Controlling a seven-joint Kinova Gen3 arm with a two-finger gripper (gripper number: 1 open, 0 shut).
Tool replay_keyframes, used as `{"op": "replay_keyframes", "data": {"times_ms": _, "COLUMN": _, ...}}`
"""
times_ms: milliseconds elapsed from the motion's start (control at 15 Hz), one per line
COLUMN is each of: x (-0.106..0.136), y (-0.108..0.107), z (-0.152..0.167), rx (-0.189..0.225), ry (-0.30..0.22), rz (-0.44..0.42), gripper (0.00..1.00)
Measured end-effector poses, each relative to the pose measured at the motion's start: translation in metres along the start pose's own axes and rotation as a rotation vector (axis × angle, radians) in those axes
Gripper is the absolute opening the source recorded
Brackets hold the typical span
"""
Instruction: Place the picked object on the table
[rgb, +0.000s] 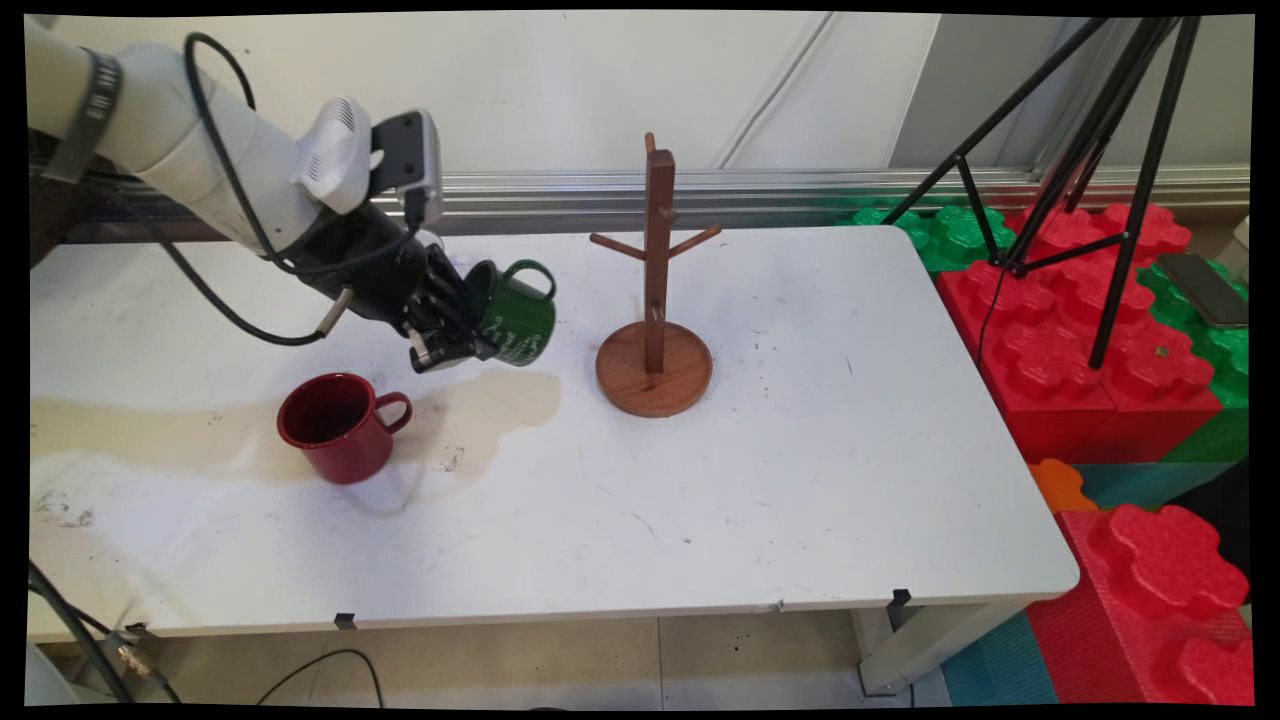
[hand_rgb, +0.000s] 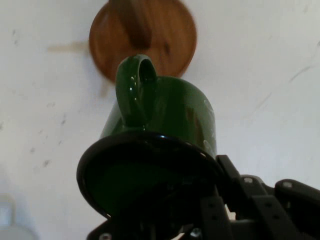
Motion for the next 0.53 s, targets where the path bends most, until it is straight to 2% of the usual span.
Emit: {"op": "replay_keyframes", "data": {"times_ms": 533, "x": -0.006, "y": -0.025, "z": 0.036, "rx": 0.059, "ry": -0.172, "rz": 0.132, "gripper": 0.00}}
